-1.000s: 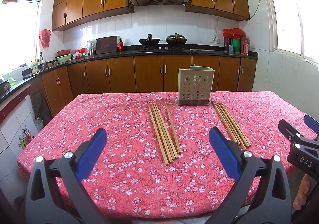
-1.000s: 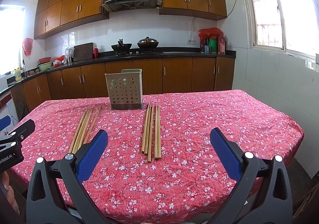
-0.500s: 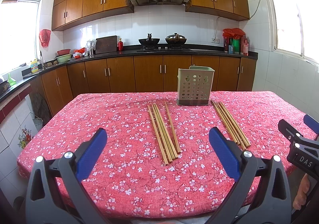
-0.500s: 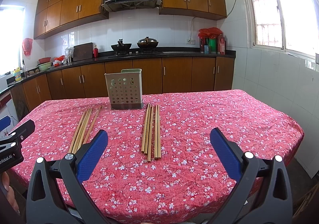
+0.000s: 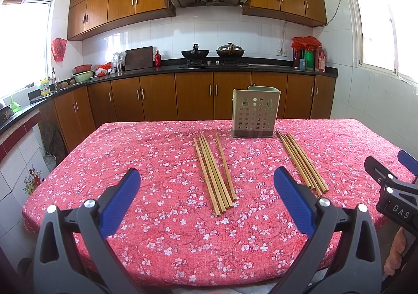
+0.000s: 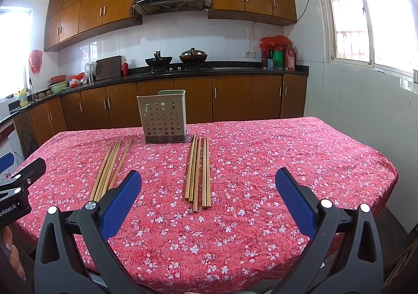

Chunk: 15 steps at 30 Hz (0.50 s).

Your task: Organize utensils

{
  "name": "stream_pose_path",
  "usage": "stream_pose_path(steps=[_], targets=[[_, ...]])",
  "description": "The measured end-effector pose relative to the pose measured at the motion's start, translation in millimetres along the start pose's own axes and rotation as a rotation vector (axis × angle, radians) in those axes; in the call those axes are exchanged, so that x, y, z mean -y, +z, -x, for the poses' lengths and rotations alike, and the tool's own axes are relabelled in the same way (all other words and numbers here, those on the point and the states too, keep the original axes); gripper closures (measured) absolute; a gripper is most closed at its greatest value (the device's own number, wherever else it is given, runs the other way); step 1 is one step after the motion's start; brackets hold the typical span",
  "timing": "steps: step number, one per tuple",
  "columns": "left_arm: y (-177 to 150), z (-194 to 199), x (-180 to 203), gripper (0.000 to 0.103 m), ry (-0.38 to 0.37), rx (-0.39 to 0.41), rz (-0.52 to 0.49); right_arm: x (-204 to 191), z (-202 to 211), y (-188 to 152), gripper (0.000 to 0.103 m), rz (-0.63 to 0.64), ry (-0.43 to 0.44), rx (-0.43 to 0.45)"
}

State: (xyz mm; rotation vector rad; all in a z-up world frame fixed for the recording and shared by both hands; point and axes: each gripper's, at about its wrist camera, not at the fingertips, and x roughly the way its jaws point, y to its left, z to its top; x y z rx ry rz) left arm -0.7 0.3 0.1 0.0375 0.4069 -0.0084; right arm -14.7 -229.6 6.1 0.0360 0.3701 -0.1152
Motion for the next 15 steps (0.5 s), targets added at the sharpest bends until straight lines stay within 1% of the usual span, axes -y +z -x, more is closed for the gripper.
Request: stream_pose_path(steps=[15], targets=[[0.2,-0.8,0.2,0.004,0.000,-0.001,0.001,-0.3,-1.3,-0.7,0.002,-0.001,0.000,-0.001]])
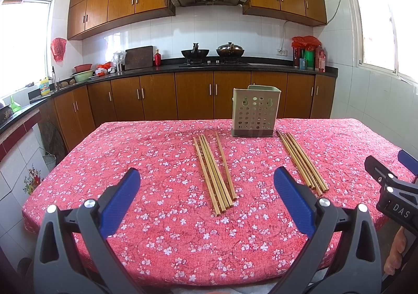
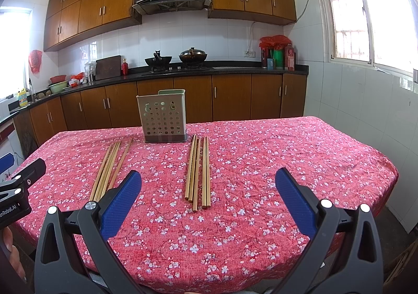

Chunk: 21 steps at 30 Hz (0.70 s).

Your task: Organize utensils

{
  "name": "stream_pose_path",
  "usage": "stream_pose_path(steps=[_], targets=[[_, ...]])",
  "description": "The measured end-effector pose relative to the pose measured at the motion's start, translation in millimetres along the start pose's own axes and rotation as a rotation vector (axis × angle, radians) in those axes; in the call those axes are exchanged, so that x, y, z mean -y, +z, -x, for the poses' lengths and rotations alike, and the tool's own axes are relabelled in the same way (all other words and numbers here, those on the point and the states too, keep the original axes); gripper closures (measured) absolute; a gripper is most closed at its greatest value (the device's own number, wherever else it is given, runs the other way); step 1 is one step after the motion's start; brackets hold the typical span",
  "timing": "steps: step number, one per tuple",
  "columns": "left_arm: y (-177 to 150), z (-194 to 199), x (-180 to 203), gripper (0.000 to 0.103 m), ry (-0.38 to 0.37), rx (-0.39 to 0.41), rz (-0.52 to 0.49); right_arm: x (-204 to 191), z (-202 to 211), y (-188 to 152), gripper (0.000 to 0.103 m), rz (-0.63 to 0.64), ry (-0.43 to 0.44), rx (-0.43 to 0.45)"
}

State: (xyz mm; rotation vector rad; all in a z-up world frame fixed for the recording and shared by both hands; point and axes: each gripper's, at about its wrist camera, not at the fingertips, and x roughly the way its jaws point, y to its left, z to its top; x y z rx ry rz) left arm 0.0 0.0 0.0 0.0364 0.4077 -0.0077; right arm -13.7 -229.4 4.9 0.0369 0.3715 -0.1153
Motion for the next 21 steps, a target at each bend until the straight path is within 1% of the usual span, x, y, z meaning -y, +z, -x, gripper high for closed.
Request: stream_pose_path(steps=[17,19,21], targets=[[-1,0,0,0.004,0.011,-0.006,-0.001,1,-1,0,0.002,0.000,0.001,-0.003],[-4,-6,-2,0.004,0.021,-0.013,-0.003,0,-2,-1,0.002,0.001,0.005,-0.009],[-6,-13,-4,0.004,0.022,-0.038,0.001,2,-7,0,0.002,0.001,0.012,-0.023]])
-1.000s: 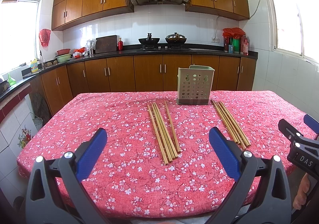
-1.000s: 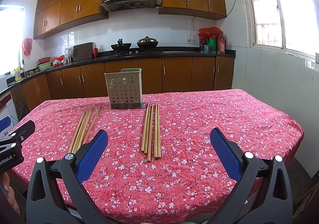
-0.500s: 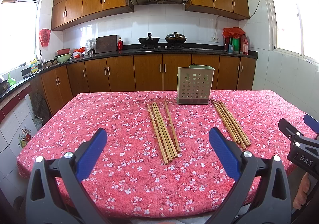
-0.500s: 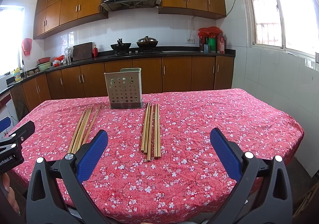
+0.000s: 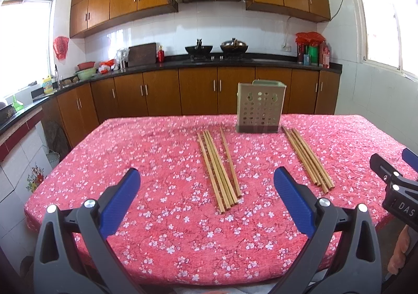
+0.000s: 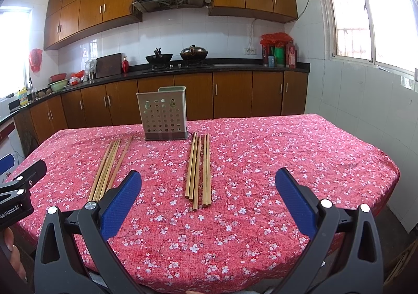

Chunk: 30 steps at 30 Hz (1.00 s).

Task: Organize utensils
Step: 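Lower the left tool and close it on one bamboo chopstick while the right tool grasps another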

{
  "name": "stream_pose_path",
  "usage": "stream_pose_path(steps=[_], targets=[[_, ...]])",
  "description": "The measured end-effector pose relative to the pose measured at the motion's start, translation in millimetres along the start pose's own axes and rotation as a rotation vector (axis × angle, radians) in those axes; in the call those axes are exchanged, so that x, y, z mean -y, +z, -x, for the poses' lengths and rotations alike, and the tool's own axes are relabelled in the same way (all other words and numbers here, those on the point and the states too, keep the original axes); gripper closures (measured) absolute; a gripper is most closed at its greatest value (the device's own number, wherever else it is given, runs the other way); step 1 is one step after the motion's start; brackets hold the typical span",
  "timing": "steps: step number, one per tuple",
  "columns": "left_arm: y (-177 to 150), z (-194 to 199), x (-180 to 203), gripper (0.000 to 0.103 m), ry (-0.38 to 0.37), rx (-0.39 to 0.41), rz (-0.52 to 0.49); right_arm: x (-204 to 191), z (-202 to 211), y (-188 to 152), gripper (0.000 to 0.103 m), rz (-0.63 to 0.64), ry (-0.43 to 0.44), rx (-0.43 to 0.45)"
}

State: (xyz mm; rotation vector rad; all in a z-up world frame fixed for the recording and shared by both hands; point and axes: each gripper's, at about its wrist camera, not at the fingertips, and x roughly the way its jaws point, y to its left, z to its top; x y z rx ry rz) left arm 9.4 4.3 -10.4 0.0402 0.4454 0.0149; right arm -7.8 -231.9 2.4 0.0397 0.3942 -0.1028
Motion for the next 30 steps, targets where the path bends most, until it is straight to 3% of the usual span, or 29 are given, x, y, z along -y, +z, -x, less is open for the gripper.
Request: stream_pose_path(steps=[3,5,10,16,21,27,30], targets=[[-2,-18,-5,0.004,-0.013,-0.076,0.031,6,-16,-6,0.003,-0.007,-0.003,-0.042],[1,-28,-15,0.004,-0.014,-0.128,0.061,12,-31,-5,0.010,-0.019,-0.015,-0.089],[10,-69,-40,0.004,-0.035,-0.234,0.142,28,-91,7,0.042,-0.066,0.012,-0.258],[22,-120,-51,0.031,-0.051,-0.335,0.172,32,-169,7,0.072,-0.072,0.070,-0.445],[19,-160,-52,0.043,-0.055,-0.416,0.164,25,-205,-6,0.083,-0.057,0.088,-0.551],[17,-192,-43,0.063,-0.106,-0.486,0.154,27,-215,-3,0.095,-0.029,0.059,-0.550],[17,-201,-38,0.069,-0.147,-0.511,0.153,33,-218,-2,0.095,-0.040,0.024,-0.550]])
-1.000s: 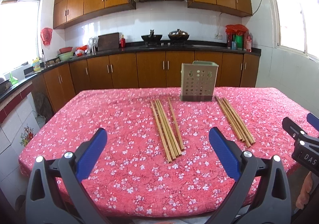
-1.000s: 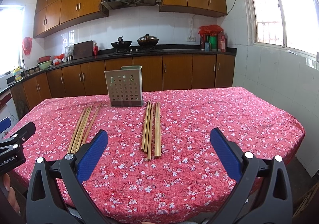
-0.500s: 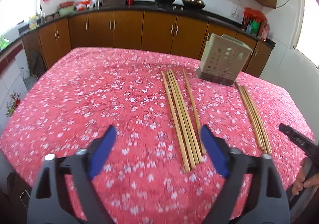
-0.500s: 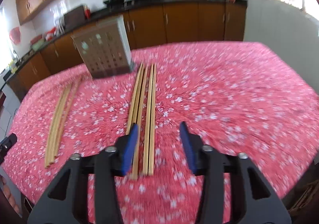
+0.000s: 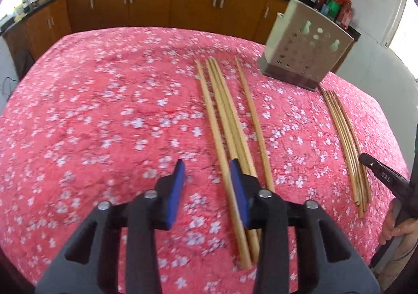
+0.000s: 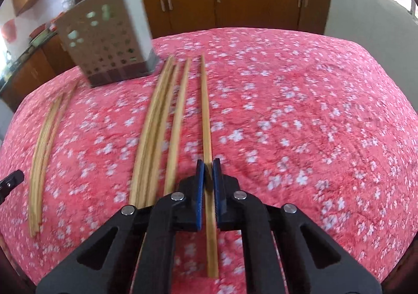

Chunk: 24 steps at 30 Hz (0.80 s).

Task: Organize utensils
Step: 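Lower the left tool and close it on one bamboo chopstick while the right tool grasps another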

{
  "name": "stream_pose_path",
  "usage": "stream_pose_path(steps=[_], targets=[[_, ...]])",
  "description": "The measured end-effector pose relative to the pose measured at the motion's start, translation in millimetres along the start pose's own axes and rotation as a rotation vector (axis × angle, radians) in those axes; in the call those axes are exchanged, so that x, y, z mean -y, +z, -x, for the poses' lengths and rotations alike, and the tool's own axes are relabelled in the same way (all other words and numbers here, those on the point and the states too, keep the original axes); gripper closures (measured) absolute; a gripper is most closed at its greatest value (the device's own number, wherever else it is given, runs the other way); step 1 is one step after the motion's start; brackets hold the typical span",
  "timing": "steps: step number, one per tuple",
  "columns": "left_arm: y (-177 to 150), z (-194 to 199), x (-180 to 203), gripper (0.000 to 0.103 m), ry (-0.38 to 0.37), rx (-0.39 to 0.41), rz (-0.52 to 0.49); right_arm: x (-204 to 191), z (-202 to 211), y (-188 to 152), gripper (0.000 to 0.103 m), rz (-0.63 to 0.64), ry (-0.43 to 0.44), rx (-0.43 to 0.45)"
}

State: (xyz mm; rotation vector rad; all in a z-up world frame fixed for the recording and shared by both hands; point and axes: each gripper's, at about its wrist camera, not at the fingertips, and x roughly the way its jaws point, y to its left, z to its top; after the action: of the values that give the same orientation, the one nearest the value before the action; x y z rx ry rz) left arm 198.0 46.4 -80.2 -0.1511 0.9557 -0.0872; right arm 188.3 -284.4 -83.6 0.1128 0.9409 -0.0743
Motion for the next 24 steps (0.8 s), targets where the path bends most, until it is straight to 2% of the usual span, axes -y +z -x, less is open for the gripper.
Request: stream_pose_path(steps=[7,11,14,16,19,24], targets=[[6,-19,6,0.084,-0.009,-0.046,-0.019,-3,-3,0,0.095,0.049,-0.023,0.020],[8,-24,10,0.093,0.030,-0.039,-0.050,-1,-2,0,0.095,0.040,-0.013,0.024],[17,-30,4,0.094,0.022,-0.031,-0.047,-2,-6,4,0.095,0.067,-0.017,0.031],[27,-36,-5,0.094,0.040,-0.015,-0.036,3,-10,9,0.095,0.052,-0.018,0.038],[38,-43,-16,0.094,0.028,0.015,-0.025,13,-16,17,0.095,0.011,-0.025,0.056],[37,-43,-21,0.093,-0.002,0.058,-0.054,17,-19,19,0.095,-0.003,-0.018,0.073]])
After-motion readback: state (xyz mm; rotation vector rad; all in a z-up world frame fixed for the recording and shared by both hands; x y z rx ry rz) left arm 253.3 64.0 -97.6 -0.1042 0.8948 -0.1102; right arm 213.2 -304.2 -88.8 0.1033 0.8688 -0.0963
